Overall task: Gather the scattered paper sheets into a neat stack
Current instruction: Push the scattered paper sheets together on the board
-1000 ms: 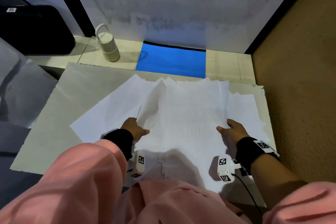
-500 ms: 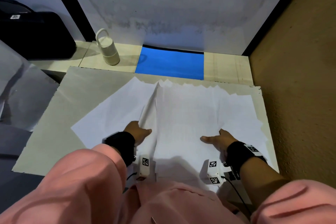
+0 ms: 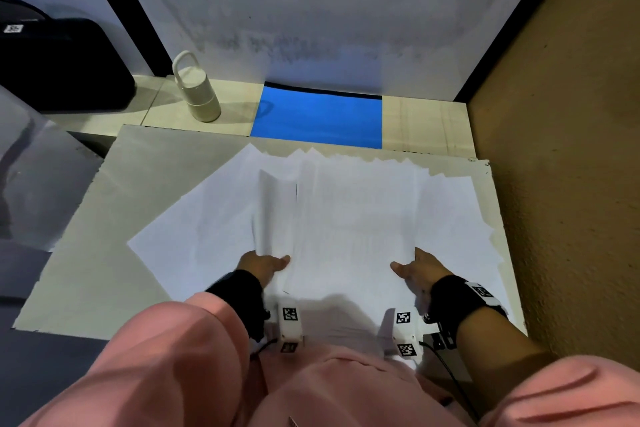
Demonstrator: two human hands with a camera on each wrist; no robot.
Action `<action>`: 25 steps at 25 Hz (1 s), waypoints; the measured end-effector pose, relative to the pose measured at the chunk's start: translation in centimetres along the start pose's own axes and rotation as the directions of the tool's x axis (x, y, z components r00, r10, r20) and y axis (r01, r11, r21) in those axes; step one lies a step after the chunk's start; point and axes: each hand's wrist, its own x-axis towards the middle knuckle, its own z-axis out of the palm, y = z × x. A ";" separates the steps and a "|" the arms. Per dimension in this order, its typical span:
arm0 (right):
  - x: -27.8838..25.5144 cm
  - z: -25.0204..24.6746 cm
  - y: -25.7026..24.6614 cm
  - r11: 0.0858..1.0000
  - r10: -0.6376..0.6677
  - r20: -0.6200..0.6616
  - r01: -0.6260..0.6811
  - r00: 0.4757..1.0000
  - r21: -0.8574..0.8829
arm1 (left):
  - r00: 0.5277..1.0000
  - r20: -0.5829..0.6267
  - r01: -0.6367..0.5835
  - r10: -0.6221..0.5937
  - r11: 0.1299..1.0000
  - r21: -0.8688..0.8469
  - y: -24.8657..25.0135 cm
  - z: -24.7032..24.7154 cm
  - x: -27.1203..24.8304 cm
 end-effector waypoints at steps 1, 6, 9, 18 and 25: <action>-0.3 0.2 -0.3 0.999 -0.008 0.006 0.009 1.000 -0.044 | 0.999 0.023 -0.026 0.025 0.999 0.019 -0.2 0.8 -0.4; -0.5 -0.3 -0.6 0.997 -0.053 -0.051 0.050 0.997 -0.062 | 0.975 -0.122 -0.192 0.185 0.980 -0.047 0.9 0.9 -0.3; 0.0 0.2 0.0 0.977 -0.087 -0.072 0.099 0.994 0.189 | 0.973 -0.122 -0.191 0.196 0.980 0.057 1.4 0.8 0.4; -1.0 1.2 -1.9 0.944 -0.311 -0.066 0.316 0.948 0.092 | 0.970 -0.025 -0.236 0.243 0.959 0.154 2.3 4.6 -0.6; -1.9 0.2 -1.8 0.906 -0.397 0.007 0.391 0.918 0.164 | 0.970 0.156 -0.151 0.186 0.965 -0.215 1.7 5.5 0.1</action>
